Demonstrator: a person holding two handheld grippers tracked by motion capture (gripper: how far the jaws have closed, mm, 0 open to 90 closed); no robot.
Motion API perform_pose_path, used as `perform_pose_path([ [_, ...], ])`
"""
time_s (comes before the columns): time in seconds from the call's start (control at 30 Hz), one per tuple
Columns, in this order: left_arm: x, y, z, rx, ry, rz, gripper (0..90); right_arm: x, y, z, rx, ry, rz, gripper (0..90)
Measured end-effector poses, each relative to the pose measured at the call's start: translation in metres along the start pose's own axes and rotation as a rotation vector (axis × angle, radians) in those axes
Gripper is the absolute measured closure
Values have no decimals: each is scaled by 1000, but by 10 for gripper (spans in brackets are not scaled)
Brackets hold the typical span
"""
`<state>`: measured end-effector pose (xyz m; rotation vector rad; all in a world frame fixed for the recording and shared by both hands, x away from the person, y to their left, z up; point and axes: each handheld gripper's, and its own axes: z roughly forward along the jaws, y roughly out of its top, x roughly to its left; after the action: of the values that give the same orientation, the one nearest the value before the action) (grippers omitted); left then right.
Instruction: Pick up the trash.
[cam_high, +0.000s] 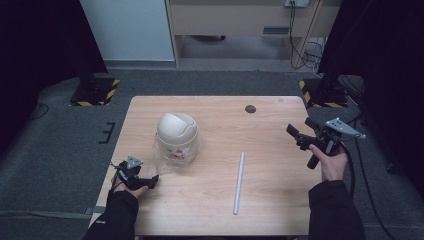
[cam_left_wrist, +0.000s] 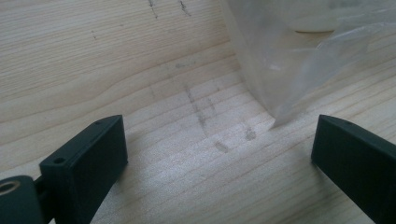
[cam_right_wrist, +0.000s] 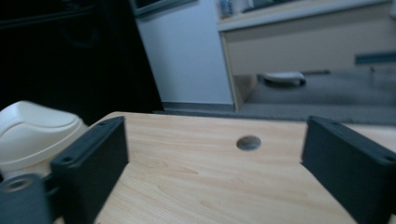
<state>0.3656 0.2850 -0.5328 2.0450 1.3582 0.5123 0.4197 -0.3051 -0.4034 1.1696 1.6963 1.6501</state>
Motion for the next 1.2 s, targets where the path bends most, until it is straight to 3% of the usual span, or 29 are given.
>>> perform_pose_path([
  [0.17, 0, 0, 0, -1, 0, 1, 28, 11, 26, -1, -65, 18, -52, 50],
  [0.47, 0, 0, 0, -1, -2, 1, 26, 29, 65, 3, -103, 69, -97, 110],
  [0.7, 0, 0, 0, -2, -1, 4, 22, 42, 87, 16, -81, 124, -135, 110],
  [0.9, -1, 0, 1, 1, 0, 12, 17, 64, 111, 37, -59, 176, -190, 105],
  [1.2, -2, 0, 2, 2, 3, 20, 0, 93, 127, 69, -36, 237, -238, 102],
])
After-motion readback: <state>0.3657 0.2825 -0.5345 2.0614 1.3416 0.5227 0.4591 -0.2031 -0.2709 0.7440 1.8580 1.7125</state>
